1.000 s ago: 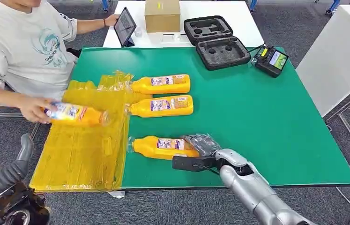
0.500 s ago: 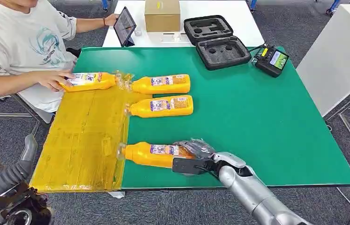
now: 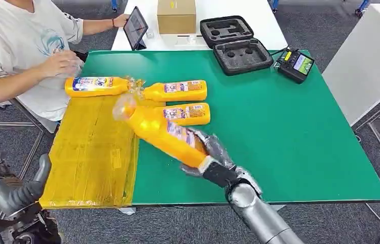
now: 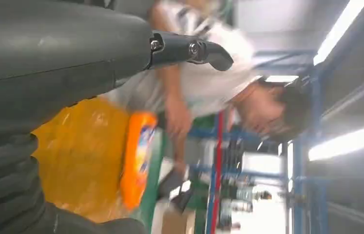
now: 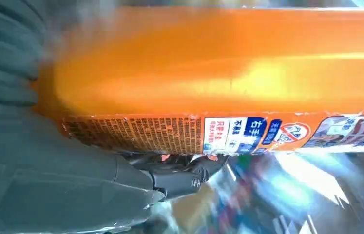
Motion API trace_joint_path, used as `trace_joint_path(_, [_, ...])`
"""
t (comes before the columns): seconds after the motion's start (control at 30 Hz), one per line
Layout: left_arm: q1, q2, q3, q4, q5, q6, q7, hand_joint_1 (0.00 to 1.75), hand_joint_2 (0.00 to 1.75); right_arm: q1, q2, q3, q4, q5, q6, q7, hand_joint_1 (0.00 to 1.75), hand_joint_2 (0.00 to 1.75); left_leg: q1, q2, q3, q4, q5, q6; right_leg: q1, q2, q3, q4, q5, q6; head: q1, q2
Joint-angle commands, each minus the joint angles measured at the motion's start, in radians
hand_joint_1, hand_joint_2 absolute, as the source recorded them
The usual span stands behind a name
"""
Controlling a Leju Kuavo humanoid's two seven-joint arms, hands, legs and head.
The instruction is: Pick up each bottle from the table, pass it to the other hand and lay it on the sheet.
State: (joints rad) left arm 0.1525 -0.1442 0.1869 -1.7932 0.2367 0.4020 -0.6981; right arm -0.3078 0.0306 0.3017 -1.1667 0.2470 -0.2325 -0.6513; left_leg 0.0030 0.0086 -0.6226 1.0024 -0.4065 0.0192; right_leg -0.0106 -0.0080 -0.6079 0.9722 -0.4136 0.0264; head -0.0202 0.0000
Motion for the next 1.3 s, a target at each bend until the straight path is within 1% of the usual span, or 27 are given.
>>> trace_joint_path(0.03, [-0.063, 0.017, -0.105, 0.251, 0.040, -0.168, 0.130, 0.00, 1.75, 0.078, 0.101, -0.094, -0.084, -0.173, -0.179, -0.047, 1.75, 1.75, 0.001, -0.004, 0.006, -0.002, -0.002, -0.001, 0.000, -0.002, 0.007, -0.001, -0.003, -0.001, 0.000, 0.000])
trace_joint_path(0.1, [-0.062, 0.015, -0.169, 0.272, 0.046, -0.225, 0.167, 0.00, 1.75, 0.082, 0.105, -0.087, -0.045, -0.196, -0.168, -0.047, 1.75, 1.75, 0.000, -0.003, 0.003, -0.002, 0.000, -0.001, 0.000, -0.002, 0.003, -0.001, -0.002, -0.001, 0.000, 0.000])
trace_joint_path(0.13, [-0.058, 0.017, -0.212, 0.285, 0.067, -0.260, 0.187, 0.00, 1.75, 0.085, 0.112, -0.083, -0.033, -0.197, -0.176, -0.047, 1.75, 1.75, 0.000, -0.005, 0.005, -0.002, -0.001, -0.001, 0.000, -0.003, 0.006, -0.002, -0.002, -0.001, 0.000, 0.000])
trace_joint_path(0.17, [-0.056, 0.031, -0.277, 0.296, 0.082, -0.312, 0.221, 0.00, 1.75, 0.091, 0.124, -0.070, 0.005, -0.199, -0.157, -0.047, 1.75, 1.75, 0.000, -0.003, 0.004, -0.002, 0.000, -0.001, 0.000, -0.002, 0.004, -0.001, -0.001, -0.001, 0.000, 0.000])
trace_joint_path(0.2, [-0.060, 0.041, -0.318, 0.304, 0.090, -0.329, 0.232, 0.00, 1.75, 0.093, 0.129, -0.051, 0.020, -0.180, -0.172, -0.047, 1.75, 1.75, 0.000, -0.005, 0.006, -0.003, -0.001, -0.001, 0.000, -0.004, 0.007, -0.002, -0.002, -0.001, 0.000, 0.000])
trace_joint_path(0.23, [-0.068, 0.054, -0.355, 0.316, 0.104, -0.339, 0.241, 0.00, 1.75, 0.093, 0.136, -0.031, 0.040, -0.182, -0.166, -0.047, 1.75, 1.75, 0.000, -0.003, 0.004, -0.002, -0.001, -0.001, 0.000, -0.002, 0.005, -0.002, -0.001, -0.001, 0.000, 0.000])
trace_joint_path(0.27, [-0.078, 0.067, -0.388, 0.326, 0.106, -0.342, 0.240, 0.00, 1.75, 0.090, 0.144, -0.013, 0.061, -0.182, -0.159, -0.047, 1.75, 1.75, 0.001, -0.004, 0.007, -0.003, -0.001, -0.001, 0.000, -0.003, 0.007, -0.003, -0.002, -0.001, 0.000, 0.000])
trace_joint_path(0.33, [-0.100, 0.088, -0.423, 0.337, 0.133, -0.355, 0.230, 0.00, 1.75, 0.082, 0.152, 0.017, 0.102, -0.184, -0.141, -0.047, 1.75, 1.75, 0.000, -0.002, 0.004, -0.002, -0.001, -0.001, 0.000, -0.001, 0.004, -0.002, -0.001, -0.001, 0.000, 0.000])
trace_joint_path(0.37, [-0.106, 0.093, -0.429, 0.337, 0.135, -0.356, 0.229, 0.00, 1.75, 0.080, 0.155, 0.023, 0.112, -0.179, -0.146, -0.047, 1.75, 1.75, 0.001, -0.002, 0.006, -0.002, -0.002, -0.002, 0.000, -0.001, 0.007, -0.002, -0.002, -0.001, 0.000, 0.000])
trace_joint_path(0.43, [-0.130, 0.100, -0.448, 0.341, 0.153, -0.370, 0.232, 0.00, 1.75, 0.063, 0.158, 0.057, 0.169, -0.165, -0.122, -0.047, 1.75, 1.75, 0.001, -0.001, 0.003, -0.002, -0.001, -0.002, 0.001, 0.000, 0.004, -0.002, -0.001, -0.001, 0.000, 0.000])
trace_joint_path(0.47, [-0.130, 0.100, -0.448, 0.341, 0.153, -0.370, 0.232, 0.00, 1.75, 0.063, 0.158, 0.057, 0.169, -0.165, -0.122, -0.047, 1.75, 1.75, 0.001, -0.001, 0.006, -0.002, -0.002, -0.002, 0.001, 0.000, 0.007, -0.002, -0.002, -0.002, 0.000, 0.000])
trace_joint_path(0.5, [-0.137, 0.104, -0.460, 0.346, 0.176, -0.395, 0.252, 0.00, 1.75, 0.053, 0.158, 0.090, 0.211, -0.139, -0.105, -0.047, 1.75, 1.75, 0.000, -0.001, 0.005, -0.002, -0.001, -0.002, 0.001, 0.000, 0.005, -0.002, -0.001, -0.001, 0.000, 0.000])
trace_joint_path(0.53, [-0.137, 0.104, -0.460, 0.346, 0.176, -0.395, 0.252, 0.00, 1.75, 0.053, 0.158, 0.090, 0.211, -0.139, -0.105, -0.047, 1.75, 1.75, 0.000, -0.001, 0.002, -0.001, -0.001, -0.001, 0.000, 0.000, 0.002, -0.001, 0.000, -0.001, 0.000, 0.000])
trace_joint_path(0.57, [-0.136, 0.103, -0.465, 0.346, 0.178, -0.398, 0.253, 0.00, 1.75, 0.057, 0.165, 0.104, 0.219, -0.133, -0.106, -0.047, 1.75, 1.75, 0.001, -0.001, 0.005, -0.002, -0.002, -0.002, 0.001, 0.001, 0.006, -0.002, -0.001, -0.002, 0.000, 0.000])
trace_joint_path(0.6, [-0.137, 0.106, -0.472, 0.349, 0.189, -0.413, 0.260, 0.00, 1.75, 0.047, 0.168, 0.122, 0.255, -0.134, -0.077, -0.047, 1.75, 1.75, 0.001, -0.001, 0.003, -0.001, -0.001, -0.001, 0.001, 0.001, 0.003, -0.001, -0.001, -0.001, 0.000, 0.000])
trace_joint_path(0.63, [-0.142, 0.106, -0.477, 0.353, 0.192, -0.418, 0.262, 0.00, 1.75, 0.046, 0.171, 0.135, 0.262, -0.127, -0.078, -0.047, 1.75, 1.75, 0.001, 0.000, 0.006, -0.002, -0.002, -0.002, 0.001, 0.001, 0.006, -0.002, -0.002, -0.001, 0.000, 0.000])
trace_joint_path(0.67, [-0.146, 0.107, -0.479, 0.357, 0.194, -0.420, 0.263, 0.00, 1.75, 0.046, 0.176, 0.141, 0.269, -0.129, -0.073, -0.047, 1.75, 1.75, 0.001, 0.001, 0.004, -0.002, -0.002, -0.001, 0.001, 0.002, 0.004, -0.002, -0.001, -0.001, 0.000, 0.000])
trace_joint_path(0.7, [-0.156, 0.109, -0.482, 0.364, 0.193, -0.420, 0.263, 0.00, 1.75, 0.039, 0.179, 0.156, 0.291, -0.124, -0.065, -0.047, 1.75, 1.75, 0.002, 0.000, 0.006, -0.002, -0.002, -0.002, 0.001, 0.002, 0.006, -0.002, -0.001, -0.001, 0.000, 0.000])
trace_joint_path(0.77, [-0.165, 0.109, -0.480, 0.369, 0.195, -0.420, 0.264, 0.00, 1.75, 0.037, 0.183, 0.162, 0.295, -0.120, -0.066, -0.047, 1.75, 1.75, 0.001, 0.000, 0.003, -0.002, -0.001, -0.001, 0.001, 0.001, 0.003, -0.001, -0.001, -0.001, 0.000, 0.000])
trace_joint_path(0.87, [-0.210, 0.107, -0.477, 0.413, 0.204, -0.413, 0.260, 0.00, 1.75, 0.019, 0.194, 0.190, 0.326, -0.113, -0.060, -0.047, 1.75, 1.75, 0.001, -0.001, 0.004, -0.001, -0.001, -0.002, 0.001, 0.000, 0.004, -0.001, -0.001, -0.001, 0.000, 0.000])
trace_joint_path(0.93, [-0.233, 0.100, -0.475, 0.459, 0.238, -0.413, 0.287, 0.00, 1.75, 0.004, 0.201, 0.210, 0.356, -0.105, -0.048, -0.047, 1.75, 1.75, 0.001, -0.001, 0.005, -0.001, -0.002, -0.002, 0.001, 0.001, 0.006, -0.001, -0.002, -0.001, 0.000, 0.000])
trace_joint_path(1.0, [-0.252, 0.099, -0.478, 0.505, 0.273, -0.432, 0.286, 0.00, 1.75, -0.014, 0.211, 0.231, 0.397, -0.091, -0.047, -0.047, 1.75, 1.75, 0.001, -0.001, 0.002, -0.002, 0.000, -0.001, 0.001, 0.000, 0.003, -0.001, 0.000, -0.001, 0.000, 0.000])
trace_joint_path(1.1, [-0.249, 0.108, -0.477, 0.496, 0.288, -0.445, 0.272, 0.00, 1.75, -0.016, 0.218, 0.237, 0.435, -0.091, -0.038, -0.047, 1.75, 1.75, 0.001, -0.001, 0.006, -0.002, -0.002, -0.002, 0.001, 0.001, 0.006, -0.002, -0.001, -0.001, 0.000, 0.000])
trace_joint_path(1.17, [-0.249, 0.108, -0.477, 0.496, 0.288, -0.445, 0.272, 0.00, 1.75, -0.016, 0.218, 0.237, 0.435, -0.091, -0.038, -0.047, 1.75, 1.75, 0.001, -0.001, 0.002, -0.001, 0.000, -0.001, 0.001, 0.000, 0.003, -0.001, -0.001, -0.001, 0.000, 0.000])
trace_joint_path(1.2, [-0.233, 0.118, -0.477, 0.459, 0.288, -0.446, 0.273, 0.00, 1.75, -0.004, 0.215, 0.239, 0.436, -0.090, -0.046, -0.047, 1.75, 1.75, 0.001, -0.001, 0.005, -0.002, -0.001, -0.001, 0.001, 0.000, 0.005, -0.001, -0.002, -0.001, 0.000, 0.000])
trace_joint_path(1.27, [-0.224, 0.123, -0.479, 0.443, 0.288, -0.448, 0.275, 0.00, 1.75, -0.002, 0.215, 0.241, 0.441, -0.085, -0.063, -0.047, 1.75, 1.75, 0.001, -0.001, 0.003, -0.001, -0.001, -0.001, 0.001, 0.000, 0.003, -0.001, -0.001, -0.001, 0.000, 0.000])
trace_joint_path(1.3, [-0.216, 0.127, -0.483, 0.434, 0.290, -0.449, 0.282, 0.00, 1.75, -0.003, 0.216, 0.242, 0.453, -0.077, -0.078, -0.047, 1.75, 1.75, 0.001, -0.002, 0.006, -0.001, -0.002, -0.001, 0.001, 0.000, 0.006, -0.001, -0.003, -0.001, 0.000, 0.000])
